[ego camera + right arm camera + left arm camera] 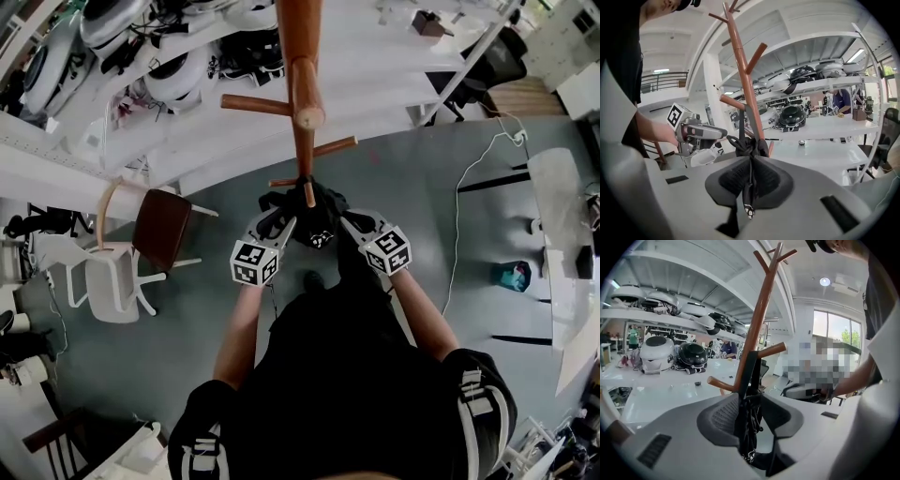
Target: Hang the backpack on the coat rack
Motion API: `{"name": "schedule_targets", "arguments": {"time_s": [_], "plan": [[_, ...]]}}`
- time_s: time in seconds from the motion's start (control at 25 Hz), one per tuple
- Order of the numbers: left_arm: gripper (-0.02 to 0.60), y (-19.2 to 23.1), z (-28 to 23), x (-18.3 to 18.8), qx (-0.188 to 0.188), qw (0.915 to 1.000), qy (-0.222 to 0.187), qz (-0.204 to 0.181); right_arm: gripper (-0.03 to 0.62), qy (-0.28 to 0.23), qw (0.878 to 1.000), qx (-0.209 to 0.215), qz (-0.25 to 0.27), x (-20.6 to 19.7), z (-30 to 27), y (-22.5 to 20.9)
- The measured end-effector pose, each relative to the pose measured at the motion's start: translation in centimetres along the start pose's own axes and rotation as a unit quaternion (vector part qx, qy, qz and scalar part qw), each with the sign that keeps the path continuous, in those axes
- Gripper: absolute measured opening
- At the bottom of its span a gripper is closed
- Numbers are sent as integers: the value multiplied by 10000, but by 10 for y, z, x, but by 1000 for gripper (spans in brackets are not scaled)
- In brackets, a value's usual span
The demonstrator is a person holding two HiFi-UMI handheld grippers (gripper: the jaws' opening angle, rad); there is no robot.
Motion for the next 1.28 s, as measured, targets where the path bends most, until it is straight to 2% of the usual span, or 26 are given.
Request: {"name": "schedule_targets", "arguments": {"time_s": [0.12,0.32,0.52,0.76,1.28], "plan": [[101,-11,11,1,17,9999,-122,-93,15,-59,9999,-65,72,-5,15,9],[40,-26,26,-7,59,9987,143,-489,15,-319,9992,158,168,-3,29,29],[23,-48,45,-11,-87,9977,48,-671,14,-340,9985,78,411,-6,37,48],[23,-68,62,-13,-257,9966,12,-782,14,-393,9981,-48,469,-10,46,62],[23,-73,78,-26,-376,9964,45,-756,14,-236,9971,-3,722,-16,42,85]]}}
Point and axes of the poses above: the fingertips, and each gripper's own axes: z backward along the fingers, y to its left, x out of its top, the point moved 4 cm from there along z, backward along the fingers, and after that the axes turned 7 degrees about -x, right-handed, at the moved point
